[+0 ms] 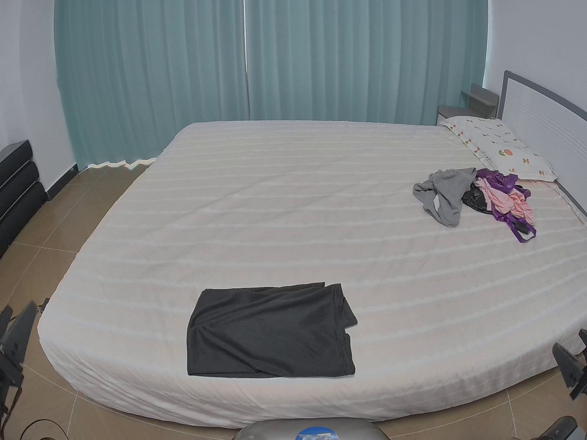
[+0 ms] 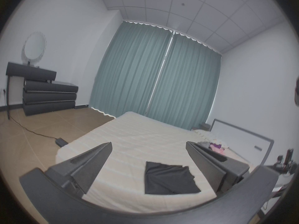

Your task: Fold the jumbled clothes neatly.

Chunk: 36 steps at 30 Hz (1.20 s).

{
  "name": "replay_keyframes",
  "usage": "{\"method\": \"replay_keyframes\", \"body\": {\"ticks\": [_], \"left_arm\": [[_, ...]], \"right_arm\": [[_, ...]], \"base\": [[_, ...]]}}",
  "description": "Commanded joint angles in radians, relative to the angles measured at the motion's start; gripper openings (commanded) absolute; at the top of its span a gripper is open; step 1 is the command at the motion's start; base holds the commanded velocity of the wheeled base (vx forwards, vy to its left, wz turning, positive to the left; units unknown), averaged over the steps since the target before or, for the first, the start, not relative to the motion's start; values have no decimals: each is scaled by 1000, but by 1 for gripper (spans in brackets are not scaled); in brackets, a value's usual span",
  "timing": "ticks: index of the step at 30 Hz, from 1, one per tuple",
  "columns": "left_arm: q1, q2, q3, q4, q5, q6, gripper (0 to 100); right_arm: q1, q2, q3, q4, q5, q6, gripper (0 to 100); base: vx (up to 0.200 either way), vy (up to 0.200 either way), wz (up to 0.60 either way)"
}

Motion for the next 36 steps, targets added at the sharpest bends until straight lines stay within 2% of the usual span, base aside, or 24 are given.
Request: {"method": "replay_keyframes", "body": {"ticks": [1, 8, 12, 16, 17, 18, 19, 20, 23, 25, 28, 29, 33, 36], "left_arm": [[72, -298, -44, 189, 18, 110, 100], [72, -404, -31, 259, 12, 170, 100], [63, -436, 7, 261, 29, 222, 100], [63, -438, 48, 239, 69, 238, 100], [63, -438, 116, 152, 127, 241, 100], [63, -438, 148, 106, 135, 247, 100], [63, -438, 157, 89, 135, 250, 100], [61, -438, 210, 2, 138, 276, 100], [63, -438, 283, -139, 138, 334, 100], [63, -438, 283, -161, 133, 325, 100], [63, -438, 283, -130, 135, 310, 100], [63, -438, 283, -130, 135, 310, 100], [61, -438, 283, 71, 125, 310, 100], [61, -439, 283, 72, 73, 304, 100]], "right_arm": [[-68, -305, -65, 172, -21, -151, 100], [-121, -385, -36, 228, -27, -209, 100], [-122, -385, -28, 202, -27, -212, 100], [-122, -385, 1, 154, -67, -212, 100], [-124, -385, 96, -6, -136, -214, 100], [-124, -385, 151, -99, -146, -220, 100], [-122, -385, 170, -128, -147, -223, 100], [-124, -385, 247, -262, -149, -261, 100], [-124, -385, 245, -288, -138, -284, 100], [-124, -385, 245, -262, -138, -286, 100], [-124, -385, 245, -173, -138, -274, 100], [-124, -385, 245, -173, -138, -274, 100], [-124, -385, 245, -185, -138, -271, 100], [-124, -385, 245, -183, -138, -284, 100]], "base": [[0, 0, 0], [0, 0, 0], [0, 0, 0], [0, 0, 0], [0, 0, 0], [0, 0, 0], [0, 0, 0], [0, 0, 0], [0, 0, 0], [0, 0, 0], [0, 0, 0], [0, 0, 0], [0, 0, 0], [0, 0, 0]]}}
